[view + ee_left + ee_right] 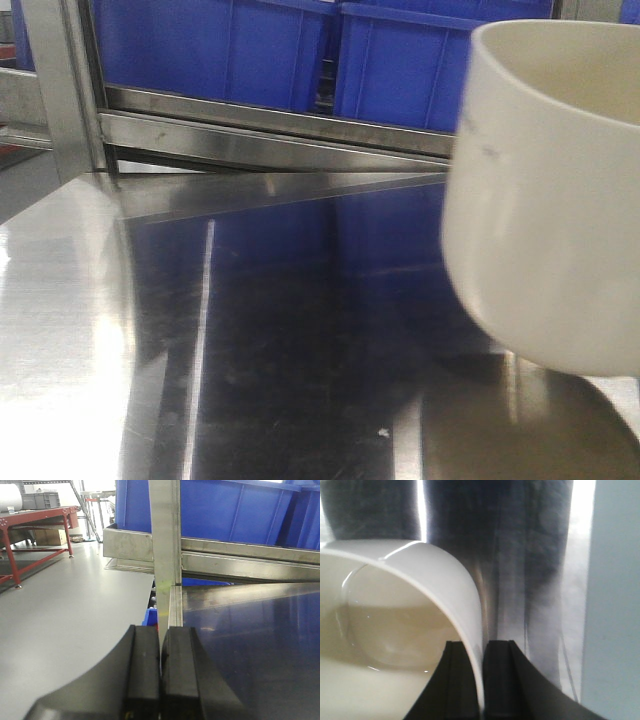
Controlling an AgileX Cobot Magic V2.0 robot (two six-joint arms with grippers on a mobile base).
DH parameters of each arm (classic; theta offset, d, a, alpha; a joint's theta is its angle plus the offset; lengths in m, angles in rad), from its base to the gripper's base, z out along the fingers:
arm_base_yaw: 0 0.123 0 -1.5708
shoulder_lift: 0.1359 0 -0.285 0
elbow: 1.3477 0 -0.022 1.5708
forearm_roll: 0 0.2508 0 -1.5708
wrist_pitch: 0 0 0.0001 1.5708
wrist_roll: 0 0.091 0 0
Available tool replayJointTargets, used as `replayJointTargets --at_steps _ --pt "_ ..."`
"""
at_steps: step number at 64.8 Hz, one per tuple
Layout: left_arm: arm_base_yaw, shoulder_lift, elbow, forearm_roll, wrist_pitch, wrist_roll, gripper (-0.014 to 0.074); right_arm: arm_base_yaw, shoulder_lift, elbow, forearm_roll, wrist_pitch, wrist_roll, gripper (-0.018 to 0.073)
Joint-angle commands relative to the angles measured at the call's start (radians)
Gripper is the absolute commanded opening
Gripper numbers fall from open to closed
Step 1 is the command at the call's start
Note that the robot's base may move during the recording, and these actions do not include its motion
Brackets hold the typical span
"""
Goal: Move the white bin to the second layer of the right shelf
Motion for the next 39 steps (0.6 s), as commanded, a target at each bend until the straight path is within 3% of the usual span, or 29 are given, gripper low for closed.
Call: replayJointTargets --at_steps 1,39 --pt "-0.002 -0.015 0.037 -0.006 -0.086 -0.003 0.0085 -0.011 -0.081 0.012 -0.014 -0.012 -0.010 0.0069" --pt "-0.002 -0.015 0.037 -0.006 -0.086 -0.003 0.0085 -0.011 -0.285 0.119 -0.014 0.029 -0.010 0.0069"
